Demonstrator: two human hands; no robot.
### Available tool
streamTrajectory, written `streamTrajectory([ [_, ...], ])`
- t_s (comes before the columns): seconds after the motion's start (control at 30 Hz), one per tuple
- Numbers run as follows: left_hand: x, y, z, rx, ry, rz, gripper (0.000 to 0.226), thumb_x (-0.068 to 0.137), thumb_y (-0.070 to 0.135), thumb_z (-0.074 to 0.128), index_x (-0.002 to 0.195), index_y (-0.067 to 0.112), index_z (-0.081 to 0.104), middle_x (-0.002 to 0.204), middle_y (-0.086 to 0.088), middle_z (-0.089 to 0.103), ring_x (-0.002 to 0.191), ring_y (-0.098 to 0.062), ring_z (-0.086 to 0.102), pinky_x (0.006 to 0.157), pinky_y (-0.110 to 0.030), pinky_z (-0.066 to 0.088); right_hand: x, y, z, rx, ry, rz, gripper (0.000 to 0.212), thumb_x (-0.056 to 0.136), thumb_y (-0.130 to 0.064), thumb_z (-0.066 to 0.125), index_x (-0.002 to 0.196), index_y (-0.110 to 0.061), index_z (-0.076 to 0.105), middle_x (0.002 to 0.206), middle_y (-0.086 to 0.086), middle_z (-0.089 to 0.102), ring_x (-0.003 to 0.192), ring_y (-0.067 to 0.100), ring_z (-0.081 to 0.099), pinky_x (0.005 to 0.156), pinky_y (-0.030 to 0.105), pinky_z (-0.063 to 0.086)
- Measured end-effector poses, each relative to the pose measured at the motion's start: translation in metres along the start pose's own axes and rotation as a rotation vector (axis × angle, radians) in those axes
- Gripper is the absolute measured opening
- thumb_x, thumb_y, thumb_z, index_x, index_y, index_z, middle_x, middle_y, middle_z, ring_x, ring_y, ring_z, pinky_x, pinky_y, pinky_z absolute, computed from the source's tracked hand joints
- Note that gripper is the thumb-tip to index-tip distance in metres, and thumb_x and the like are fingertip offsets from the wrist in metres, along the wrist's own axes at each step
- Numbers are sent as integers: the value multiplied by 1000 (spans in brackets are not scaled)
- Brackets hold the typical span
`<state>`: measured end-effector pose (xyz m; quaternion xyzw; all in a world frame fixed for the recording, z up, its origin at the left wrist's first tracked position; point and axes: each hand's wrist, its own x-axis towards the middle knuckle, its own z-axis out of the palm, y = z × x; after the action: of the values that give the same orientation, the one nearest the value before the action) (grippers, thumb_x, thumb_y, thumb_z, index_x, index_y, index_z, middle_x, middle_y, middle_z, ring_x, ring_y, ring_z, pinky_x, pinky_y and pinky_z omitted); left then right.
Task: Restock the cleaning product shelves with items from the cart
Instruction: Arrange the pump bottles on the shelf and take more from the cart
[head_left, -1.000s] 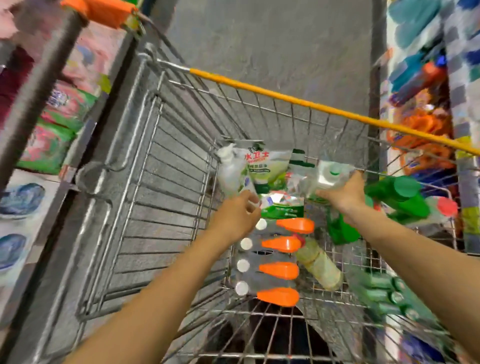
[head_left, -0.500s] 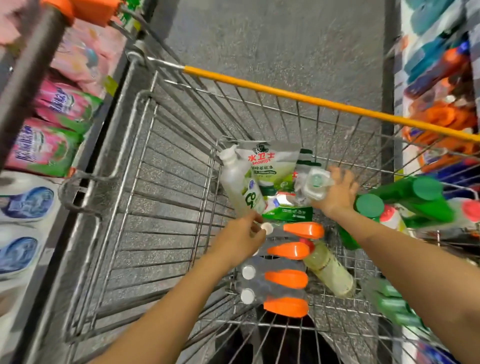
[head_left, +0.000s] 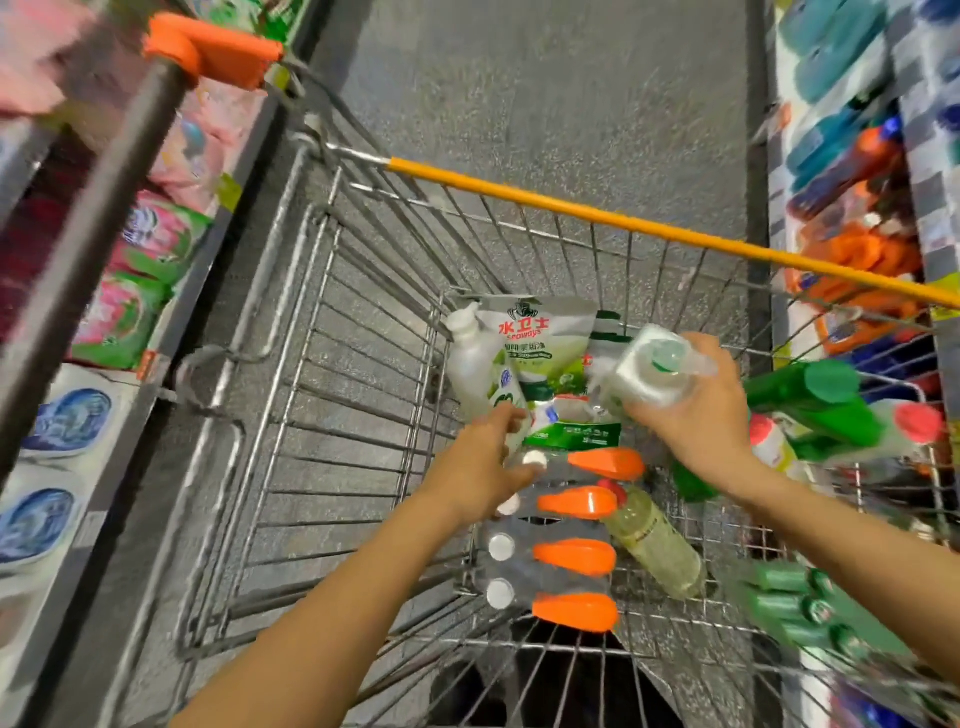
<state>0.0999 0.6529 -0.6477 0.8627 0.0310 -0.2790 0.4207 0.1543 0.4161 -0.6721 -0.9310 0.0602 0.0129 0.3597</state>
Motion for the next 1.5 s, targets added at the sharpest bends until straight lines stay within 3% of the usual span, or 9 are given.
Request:
streamTrajectory([
  [0.1, -11, 26, -17, -107, 7, 117, 88, 75, 29, 81, 146, 22, 29, 144, 3, 36, 120, -9, 41, 103, -23, 37, -16, -56, -52, 104, -64, -21, 72, 53, -27, 92, 114, -16, 56, 113, 1, 59, 102, 20, 57, 88, 37, 48],
  [0.17, -19, 46, -29, -146, -30, 184, 103, 70, 36, 84, 150, 27, 20, 152, 7, 26, 132, -6, 32, 109, -23, 29, -28, -98, -84, 147, -117, -37, 72, 51, -26, 94, 112, -21, 55, 109, -4, 60, 98, 9, 57, 85, 26, 46],
  [0.27, -42, 78, -46, -408, -115, 275, 108, 59, 53, 85, 147, 32, 26, 148, 3, 39, 132, -14, 45, 106, -36, 43, -44, -157, -127, 358, -193, -138, 76, 48, -18, 93, 111, -26, 53, 98, -15, 61, 82, -13, 57, 71, 5, 42],
  [0.43, -95, 119, -66, -721, 112, 405, 66, 52, 44, 81, 111, 34, 54, 103, 4, 70, 97, -17, 67, 83, -38, 56, -75, -215, -157, 742, -199, -228, 83, 46, -31, 92, 118, -31, 49, 97, -2, 74, 89, 11, 69, 71, 23, 56],
  [0.57, -135, 126, -70, -926, 210, 419, 82, 47, 47, 88, 114, 12, 57, 105, -12, 70, 96, -31, 68, 80, -44, 56, -112, -227, -151, 906, -251, -201, 106, 49, -66, 83, 138, -33, 36, 118, -4, 67, 110, 11, 64, 81, 25, 54],
  [0.67, -165, 130, -76, -1027, 111, 416, 96, 50, 53, 89, 126, 4, 55, 113, -20, 68, 100, -37, 67, 83, -48, 55, -155, -224, -140, 850, -309, -268, 98, 68, -51, 77, 147, -43, 20, 131, -13, 59, 121, 10, 57, 98, 38, 49],
  [0.77, -197, 135, -76, -995, 79, 434, 87, 58, 47, 85, 127, 4, 54, 114, -20, 68, 102, -38, 67, 87, -50, 54, -198, -225, -136, 877, -184, -303, 94, 70, -39, 73, 148, -40, 21, 127, -12, 63, 118, 12, 61, 99, 46, 48],
  [0.93, -266, 144, -58, -917, -27, 494, 80, 63, 46, 77, 129, 7, 53, 116, -17, 68, 102, -37, 67, 85, -48, 54, -278, -232, -155, 965, -14, -315, 90, 73, -26, 73, 150, -29, 27, 122, -2, 68, 113, 21, 64, 90, 38, 55],
  [1.5, -510, 224, 156, -696, -744, 762, 60, 75, 40, 70, 126, 10, 59, 118, -17, 67, 108, -37, 65, 95, -56, 50, -629, -163, -287, 897, 743, -107, 92, 62, -37, 79, 144, -36, 37, 116, 1, 70, 104, 22, 68, 75, 29, 57],
])
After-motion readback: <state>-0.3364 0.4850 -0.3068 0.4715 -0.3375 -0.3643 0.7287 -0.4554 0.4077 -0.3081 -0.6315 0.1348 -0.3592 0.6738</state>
